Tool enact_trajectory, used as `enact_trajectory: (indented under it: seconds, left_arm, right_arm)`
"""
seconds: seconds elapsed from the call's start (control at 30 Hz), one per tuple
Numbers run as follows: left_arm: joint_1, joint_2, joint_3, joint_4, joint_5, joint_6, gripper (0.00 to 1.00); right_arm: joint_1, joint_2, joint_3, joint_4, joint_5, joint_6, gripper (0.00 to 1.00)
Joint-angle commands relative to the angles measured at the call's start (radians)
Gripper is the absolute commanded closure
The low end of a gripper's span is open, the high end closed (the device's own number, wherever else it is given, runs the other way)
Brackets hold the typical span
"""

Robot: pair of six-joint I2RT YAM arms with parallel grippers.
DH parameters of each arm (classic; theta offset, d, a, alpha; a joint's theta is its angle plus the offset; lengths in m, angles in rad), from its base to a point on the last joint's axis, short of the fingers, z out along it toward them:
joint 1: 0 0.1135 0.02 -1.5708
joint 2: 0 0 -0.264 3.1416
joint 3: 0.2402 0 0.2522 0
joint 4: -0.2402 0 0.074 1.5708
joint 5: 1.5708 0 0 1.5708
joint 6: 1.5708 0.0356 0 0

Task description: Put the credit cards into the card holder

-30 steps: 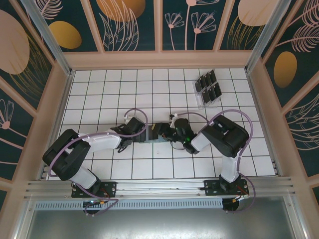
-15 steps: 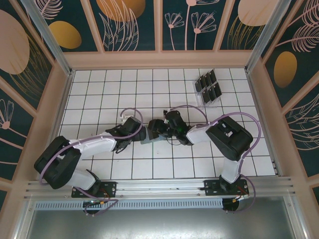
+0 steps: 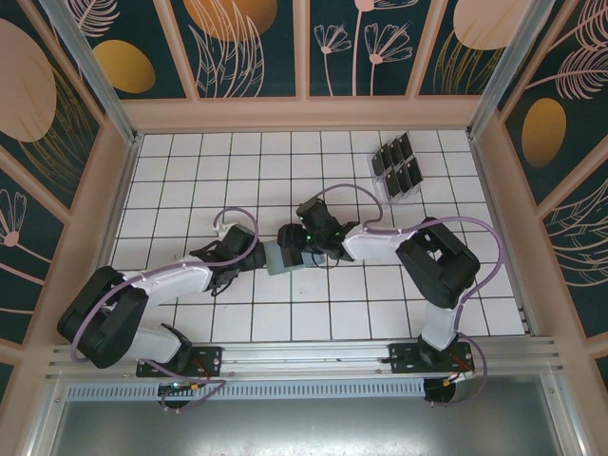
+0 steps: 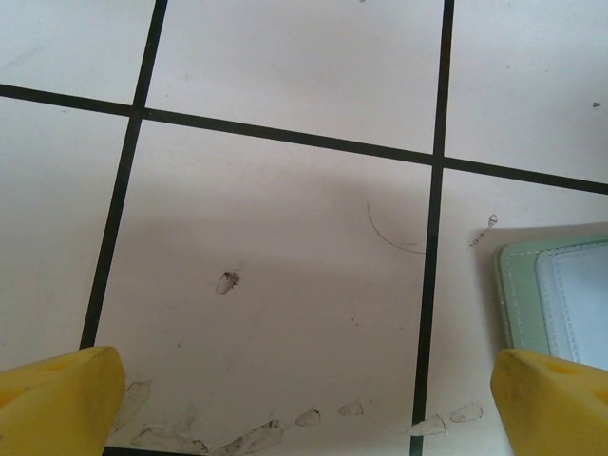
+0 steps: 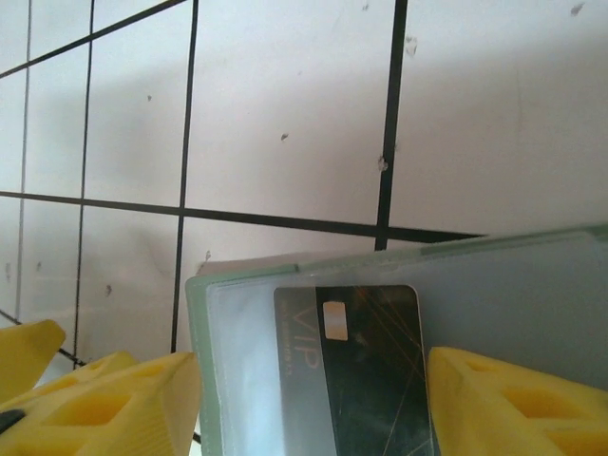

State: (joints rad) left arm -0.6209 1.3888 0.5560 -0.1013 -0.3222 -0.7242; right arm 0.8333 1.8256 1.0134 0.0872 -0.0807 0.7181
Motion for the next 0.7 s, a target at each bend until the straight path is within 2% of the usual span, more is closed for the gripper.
enact_trajectory:
  seconds: [0.0,0.37,0.67]
  left_arm:
    - [0.002,0.013,-0.009,-0.013,-0.006,-0.011,0.01]
    - [0.001,0.078,0.027,-0.023,-0.015,0.014,0.01]
    - [0.002,0.113,0.028,-0.013,-0.017,0.024,0.01]
  right_arm:
    - [0.011,0.002,0.054,-0.11,0.078,-0.077,0.37]
    - [0.009,0.05,0.07,-0.134,0.1,-0.113,0.61]
    - [0.013,0.074,0.057,-0.104,0.056,-0.095,0.69]
